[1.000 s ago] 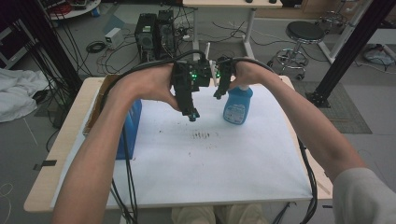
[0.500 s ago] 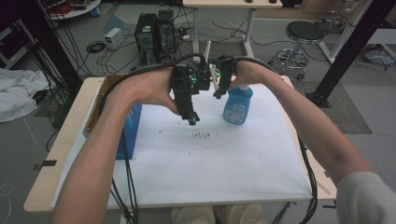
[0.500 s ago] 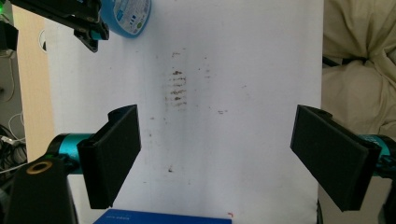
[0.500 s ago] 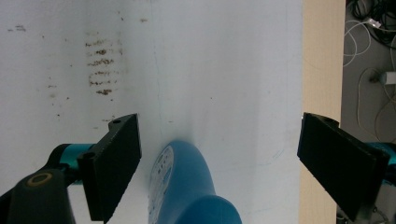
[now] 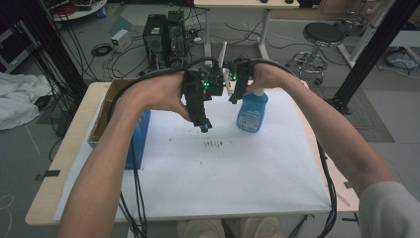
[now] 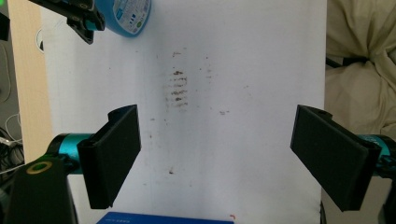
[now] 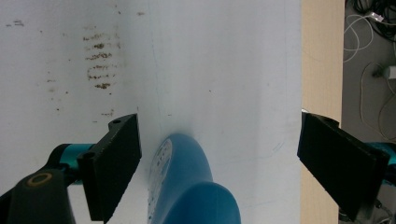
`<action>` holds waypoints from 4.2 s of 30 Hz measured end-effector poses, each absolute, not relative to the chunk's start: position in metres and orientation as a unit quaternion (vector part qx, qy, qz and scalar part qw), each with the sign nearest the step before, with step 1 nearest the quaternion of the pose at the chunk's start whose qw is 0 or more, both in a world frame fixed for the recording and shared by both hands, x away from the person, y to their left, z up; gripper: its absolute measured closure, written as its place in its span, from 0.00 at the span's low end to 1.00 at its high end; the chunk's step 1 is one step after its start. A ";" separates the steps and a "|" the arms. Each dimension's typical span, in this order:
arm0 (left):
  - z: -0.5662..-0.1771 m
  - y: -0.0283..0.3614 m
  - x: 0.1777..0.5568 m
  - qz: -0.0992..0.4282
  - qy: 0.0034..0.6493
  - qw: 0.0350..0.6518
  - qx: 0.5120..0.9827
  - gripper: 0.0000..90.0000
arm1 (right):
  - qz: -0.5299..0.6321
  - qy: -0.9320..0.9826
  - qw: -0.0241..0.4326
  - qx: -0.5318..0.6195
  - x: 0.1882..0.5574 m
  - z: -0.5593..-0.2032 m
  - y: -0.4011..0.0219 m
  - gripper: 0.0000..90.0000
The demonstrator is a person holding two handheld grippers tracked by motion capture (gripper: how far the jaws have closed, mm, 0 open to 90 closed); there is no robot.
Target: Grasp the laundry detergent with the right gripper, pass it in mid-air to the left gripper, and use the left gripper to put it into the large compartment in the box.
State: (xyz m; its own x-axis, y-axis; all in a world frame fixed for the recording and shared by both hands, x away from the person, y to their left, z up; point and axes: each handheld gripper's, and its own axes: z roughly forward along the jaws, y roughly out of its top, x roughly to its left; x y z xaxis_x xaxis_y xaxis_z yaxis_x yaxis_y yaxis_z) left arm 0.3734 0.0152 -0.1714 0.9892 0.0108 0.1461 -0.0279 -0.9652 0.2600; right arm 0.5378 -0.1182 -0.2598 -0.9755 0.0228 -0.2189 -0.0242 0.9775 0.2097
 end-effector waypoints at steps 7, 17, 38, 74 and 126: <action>-0.173 0.018 0.374 0.071 0.000 0.130 0.989 0.18 | 0.109 0.988 0.108 -0.002 0.535 -0.257 -0.120 0.14; -0.175 0.019 0.374 0.071 0.000 0.133 0.989 0.18 | 0.113 0.987 0.113 0.001 0.525 -0.245 -0.126 0.14; -0.181 0.023 0.375 0.063 0.007 0.139 0.988 0.18 | 0.124 0.985 0.118 -0.013 0.466 -0.237 -0.159 0.14; -0.181 0.013 0.372 0.060 -0.008 0.139 0.988 0.18 | 0.159 0.979 0.108 0.065 0.443 -0.258 -0.251 0.14; -0.188 0.022 0.373 0.058 -0.004 0.136 0.989 0.18 | 0.336 0.918 0.083 0.194 0.516 -0.345 -0.255 0.14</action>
